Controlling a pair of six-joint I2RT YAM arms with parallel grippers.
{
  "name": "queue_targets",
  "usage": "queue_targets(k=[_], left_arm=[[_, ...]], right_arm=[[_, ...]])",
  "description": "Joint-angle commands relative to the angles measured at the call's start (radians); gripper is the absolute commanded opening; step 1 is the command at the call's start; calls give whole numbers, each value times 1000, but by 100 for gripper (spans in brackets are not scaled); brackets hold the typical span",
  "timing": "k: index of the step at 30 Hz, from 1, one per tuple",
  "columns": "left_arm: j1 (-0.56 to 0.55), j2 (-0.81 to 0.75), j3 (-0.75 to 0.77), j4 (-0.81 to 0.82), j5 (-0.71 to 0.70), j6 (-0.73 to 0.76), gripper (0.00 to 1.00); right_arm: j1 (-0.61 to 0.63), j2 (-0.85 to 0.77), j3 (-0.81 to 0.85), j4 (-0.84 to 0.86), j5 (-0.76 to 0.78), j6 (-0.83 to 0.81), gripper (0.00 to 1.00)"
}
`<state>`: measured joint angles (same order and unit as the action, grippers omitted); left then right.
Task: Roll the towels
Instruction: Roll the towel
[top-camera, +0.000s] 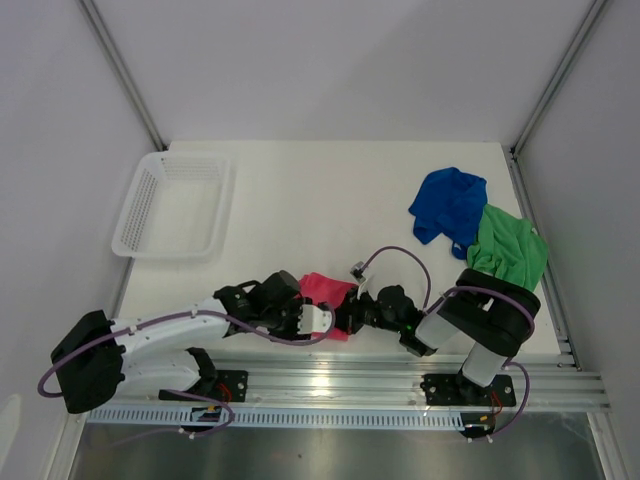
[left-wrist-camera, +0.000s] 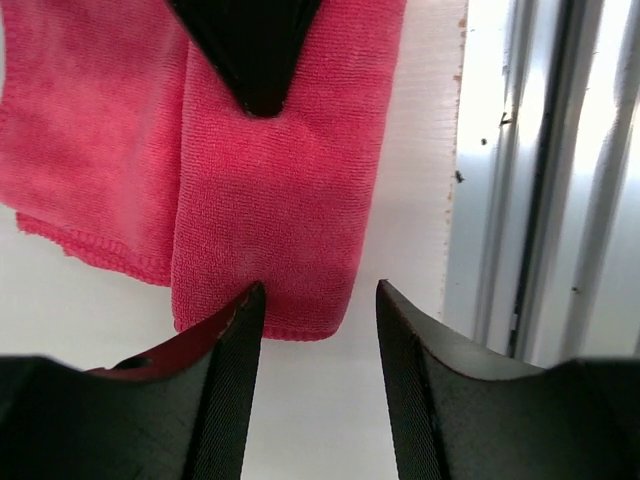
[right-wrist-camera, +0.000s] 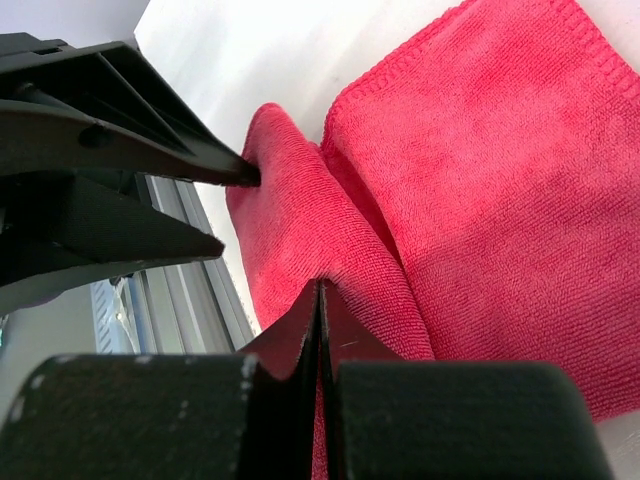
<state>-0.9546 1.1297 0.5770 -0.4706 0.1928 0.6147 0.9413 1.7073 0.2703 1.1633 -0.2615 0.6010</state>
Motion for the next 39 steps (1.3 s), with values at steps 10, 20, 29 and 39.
queue_targets(k=[10,20,29,39], left_arm=[[-61,-53,-65,104,-88,42,54],[-64,-153,47,-111,-32,17,58],[-101,-25,-28,42,-107,43,64],[-113,122,-72,138,-188,54,62]], right_arm=[[-6,32,-9,-47,39,-20,0],[-6,43,-14,-31,48,-17,0],[-6,40,-20,-31,45,-23,0],[-10,34,-14,-40,33,-30,0]])
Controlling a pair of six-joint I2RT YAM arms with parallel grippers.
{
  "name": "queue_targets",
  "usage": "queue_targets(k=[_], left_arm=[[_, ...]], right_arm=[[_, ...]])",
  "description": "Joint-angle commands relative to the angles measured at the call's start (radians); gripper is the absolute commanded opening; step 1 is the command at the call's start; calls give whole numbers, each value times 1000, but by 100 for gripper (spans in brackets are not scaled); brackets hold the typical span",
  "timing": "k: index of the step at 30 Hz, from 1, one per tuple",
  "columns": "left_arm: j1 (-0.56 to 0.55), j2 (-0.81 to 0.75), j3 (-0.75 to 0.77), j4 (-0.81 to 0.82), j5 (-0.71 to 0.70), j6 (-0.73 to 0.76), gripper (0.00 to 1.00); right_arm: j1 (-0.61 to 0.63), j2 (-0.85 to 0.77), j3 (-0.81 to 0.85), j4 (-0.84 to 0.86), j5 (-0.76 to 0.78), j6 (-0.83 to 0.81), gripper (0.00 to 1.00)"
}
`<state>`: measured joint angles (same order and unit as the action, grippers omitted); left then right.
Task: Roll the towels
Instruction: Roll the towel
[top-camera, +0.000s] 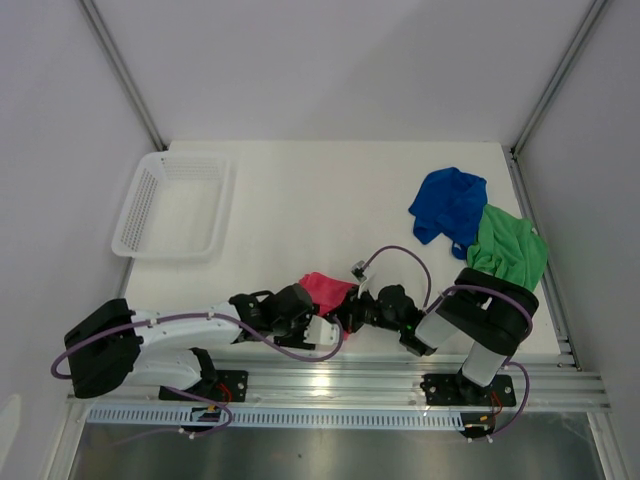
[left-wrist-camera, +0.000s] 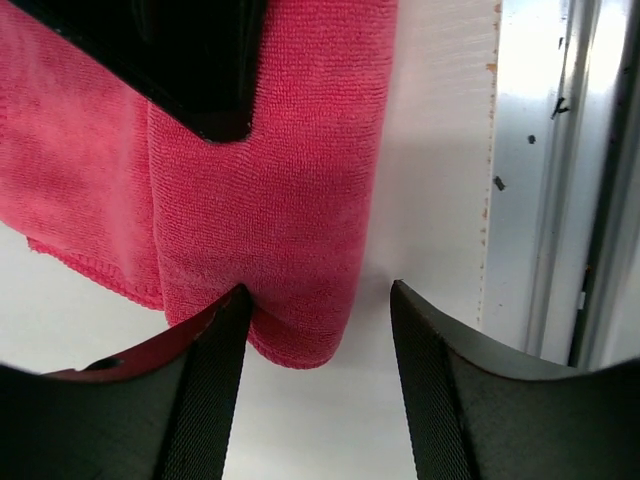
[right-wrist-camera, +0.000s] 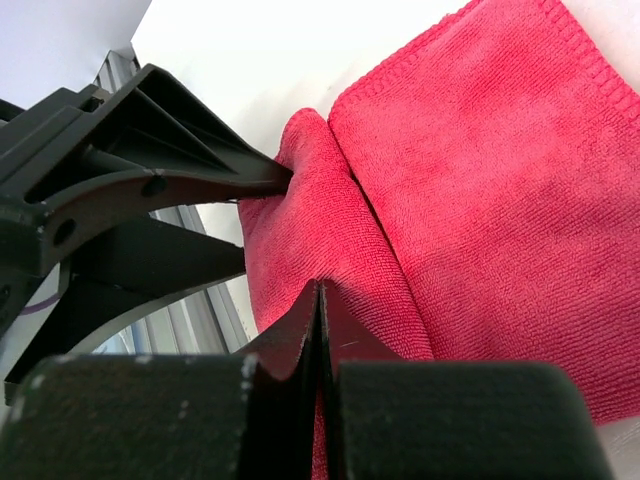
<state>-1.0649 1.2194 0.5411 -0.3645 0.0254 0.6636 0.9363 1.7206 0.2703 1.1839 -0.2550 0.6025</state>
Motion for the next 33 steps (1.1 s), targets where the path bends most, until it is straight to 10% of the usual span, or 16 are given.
queue_targets(k=[1,10,21,33], left_arm=[[-3,35,-38,35,-21,2,61],[-3,72,-46,52,-96,-18,1],[103,-11,60,-108,125,-41,1],[215,-20,160,-249,309,-4,1]], right_arm=[[-7,20,-14,-64,23,-33,0],[-8,-61,-6,-188,-18,-96,6],[18,-470,76,-765,97,-395,44],[131,-799,-9,-857,186,-804,58]])
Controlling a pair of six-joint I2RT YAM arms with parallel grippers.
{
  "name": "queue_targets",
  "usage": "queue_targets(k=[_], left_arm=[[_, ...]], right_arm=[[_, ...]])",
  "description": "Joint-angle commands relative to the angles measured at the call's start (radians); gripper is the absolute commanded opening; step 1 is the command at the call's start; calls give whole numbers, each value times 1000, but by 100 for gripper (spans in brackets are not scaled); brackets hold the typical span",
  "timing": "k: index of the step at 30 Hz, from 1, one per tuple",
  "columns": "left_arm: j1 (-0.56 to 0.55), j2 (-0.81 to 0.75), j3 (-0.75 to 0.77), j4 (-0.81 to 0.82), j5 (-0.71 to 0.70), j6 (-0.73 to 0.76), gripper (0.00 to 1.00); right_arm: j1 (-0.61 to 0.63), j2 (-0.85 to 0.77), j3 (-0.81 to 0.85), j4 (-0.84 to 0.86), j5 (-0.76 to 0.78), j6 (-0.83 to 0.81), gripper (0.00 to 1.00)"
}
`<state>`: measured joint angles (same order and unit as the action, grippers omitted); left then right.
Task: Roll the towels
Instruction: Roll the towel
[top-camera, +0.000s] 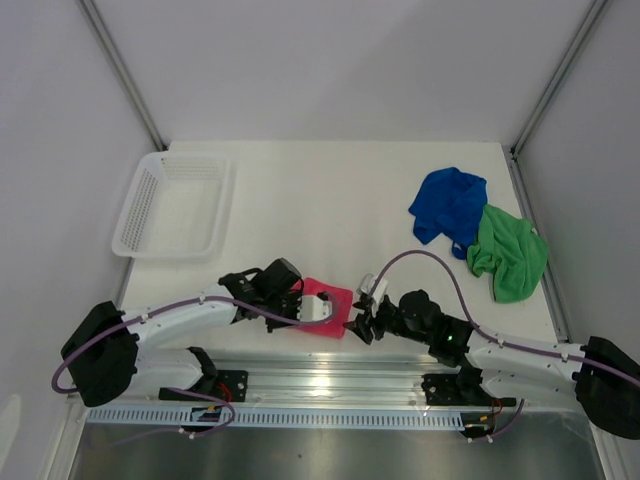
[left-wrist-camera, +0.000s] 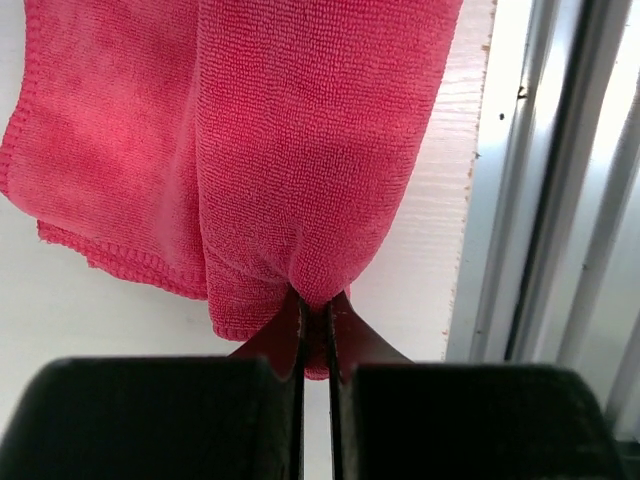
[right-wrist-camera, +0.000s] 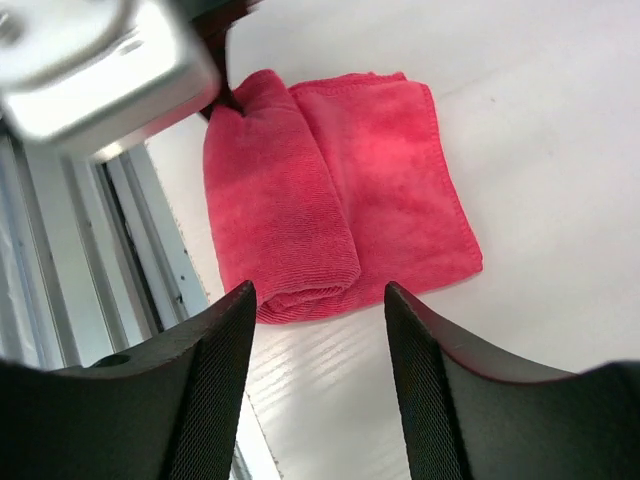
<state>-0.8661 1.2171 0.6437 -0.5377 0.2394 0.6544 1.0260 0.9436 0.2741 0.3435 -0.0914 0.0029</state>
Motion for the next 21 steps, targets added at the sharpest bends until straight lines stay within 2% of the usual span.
queue_targets(k=[1,5,10,14,21], left_arm=[[18,-14,65,-83,98,7,1],[21,7,80,-94,106,10,1],[22,30,96,-103,112,10,1],[24,44,105,-110,115,14,1],[26,59,114,-119,115,11,1]], right_arm=[[57,-16,-9,-18,6,-251,59],[179,12,-4,20,82,-432,61],[207,30,-16,63,65,-544,63],[229,79,-9,81,87,-566,63],[232,188,-7,155,21,-517,64]])
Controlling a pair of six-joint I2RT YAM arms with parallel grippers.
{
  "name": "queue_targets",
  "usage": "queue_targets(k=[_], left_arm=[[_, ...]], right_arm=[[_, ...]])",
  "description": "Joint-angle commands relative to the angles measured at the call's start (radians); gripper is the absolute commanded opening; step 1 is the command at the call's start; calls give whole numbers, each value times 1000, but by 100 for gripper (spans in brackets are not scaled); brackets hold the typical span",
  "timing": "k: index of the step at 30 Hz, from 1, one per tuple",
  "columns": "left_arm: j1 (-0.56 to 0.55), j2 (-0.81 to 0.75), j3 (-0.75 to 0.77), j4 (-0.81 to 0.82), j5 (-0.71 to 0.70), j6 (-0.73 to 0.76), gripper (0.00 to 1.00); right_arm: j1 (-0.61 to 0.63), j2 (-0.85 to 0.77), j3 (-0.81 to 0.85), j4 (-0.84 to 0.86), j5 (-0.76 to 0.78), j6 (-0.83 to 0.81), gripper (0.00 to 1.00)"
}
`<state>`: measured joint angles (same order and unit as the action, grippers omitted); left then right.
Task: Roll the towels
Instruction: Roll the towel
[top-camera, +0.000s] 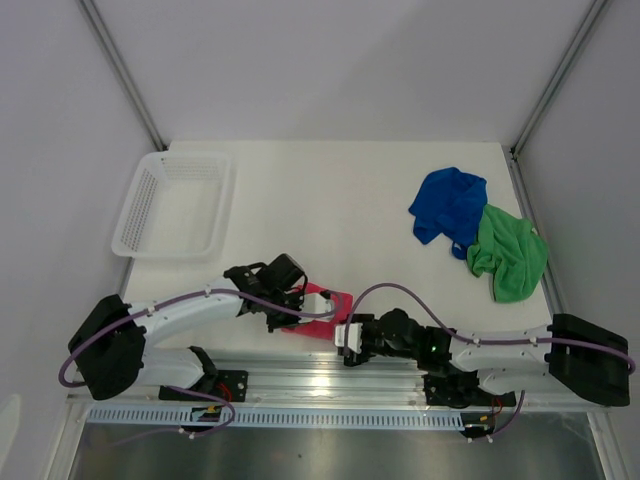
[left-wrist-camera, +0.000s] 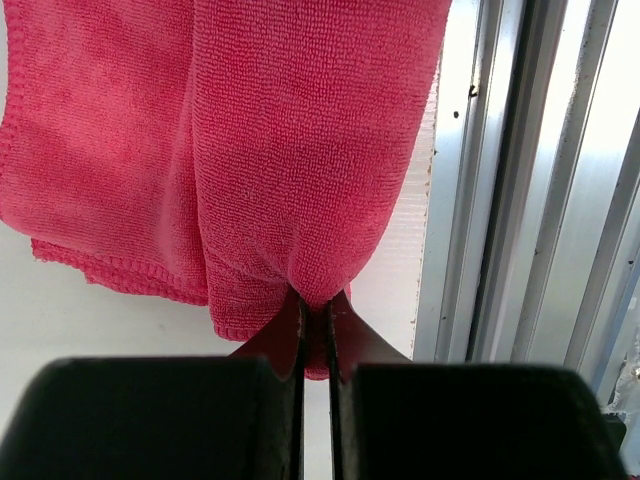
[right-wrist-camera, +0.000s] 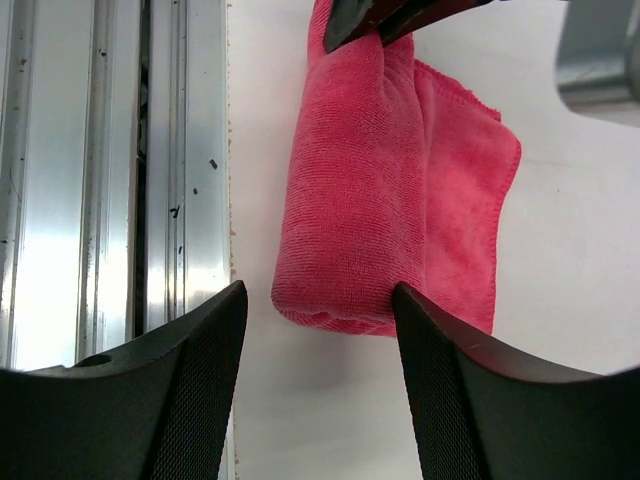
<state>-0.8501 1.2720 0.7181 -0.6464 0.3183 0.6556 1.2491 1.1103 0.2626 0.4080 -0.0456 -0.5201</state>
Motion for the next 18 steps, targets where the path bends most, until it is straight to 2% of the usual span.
queue_targets(k=[1,8,11,14,15,18], left_arm=[[11,3,43,-10,36,12,1],[13,10,37,-13,45,10,1],[16,12,35,-15,48,10,1],[17,10,32,-18,48,13,1],[19,7,34,-18,48,13,1],[25,3,35,-32,50,16,1]], right_arm=[[10,35,-2,98,-30,11,64],[12,120,-17,183,4,68,62],[12,155,-11,204,24,86,58],[12,172,-5,206,39,112,37],[10,172,-5,203,39,118,21],[3,148,-10,187,26,143,4]])
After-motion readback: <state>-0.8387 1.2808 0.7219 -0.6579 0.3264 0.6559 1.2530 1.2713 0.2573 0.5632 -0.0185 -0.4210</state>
